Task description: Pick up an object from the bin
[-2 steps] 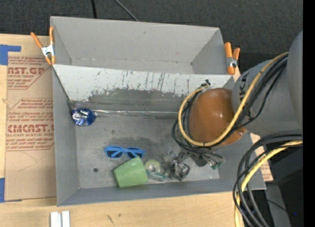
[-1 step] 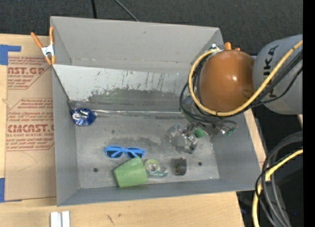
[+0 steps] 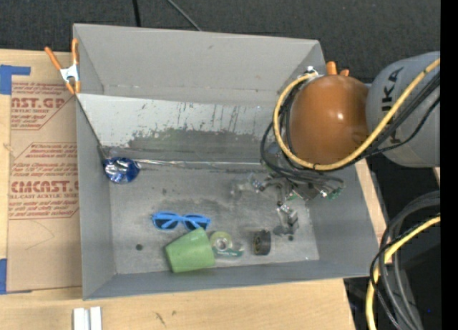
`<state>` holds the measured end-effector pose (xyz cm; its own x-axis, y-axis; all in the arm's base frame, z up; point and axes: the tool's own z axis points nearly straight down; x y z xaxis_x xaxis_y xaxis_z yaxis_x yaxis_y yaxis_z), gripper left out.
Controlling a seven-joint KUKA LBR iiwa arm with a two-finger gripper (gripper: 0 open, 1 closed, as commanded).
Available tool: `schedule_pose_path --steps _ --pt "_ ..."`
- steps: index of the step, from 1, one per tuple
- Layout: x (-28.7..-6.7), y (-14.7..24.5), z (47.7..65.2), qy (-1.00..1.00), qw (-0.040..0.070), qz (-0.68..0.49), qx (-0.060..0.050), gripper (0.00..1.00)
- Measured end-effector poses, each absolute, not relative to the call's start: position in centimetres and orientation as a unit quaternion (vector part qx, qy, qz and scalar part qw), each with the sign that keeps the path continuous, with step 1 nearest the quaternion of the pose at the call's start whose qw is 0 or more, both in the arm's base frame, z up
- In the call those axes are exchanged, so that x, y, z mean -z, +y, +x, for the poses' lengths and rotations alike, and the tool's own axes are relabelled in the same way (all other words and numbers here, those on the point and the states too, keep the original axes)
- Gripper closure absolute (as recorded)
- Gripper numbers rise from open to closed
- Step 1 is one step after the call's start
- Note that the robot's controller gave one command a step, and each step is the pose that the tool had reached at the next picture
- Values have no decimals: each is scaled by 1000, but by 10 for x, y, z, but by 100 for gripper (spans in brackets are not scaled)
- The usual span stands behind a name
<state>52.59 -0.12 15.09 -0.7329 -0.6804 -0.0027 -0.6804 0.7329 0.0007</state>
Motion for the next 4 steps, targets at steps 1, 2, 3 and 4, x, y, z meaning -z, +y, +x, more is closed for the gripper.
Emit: schedule_pose_path --steps 1,2,3,4 --pt "-99 -48 495 929 -3 -370 -1 0" --pt "-74 -34 488 886 -1 -463 -1 0" --pt "-75 -34 489 887 0 -463 -1 100" --pt "-168 -32 503 883 4 -470 2 100"
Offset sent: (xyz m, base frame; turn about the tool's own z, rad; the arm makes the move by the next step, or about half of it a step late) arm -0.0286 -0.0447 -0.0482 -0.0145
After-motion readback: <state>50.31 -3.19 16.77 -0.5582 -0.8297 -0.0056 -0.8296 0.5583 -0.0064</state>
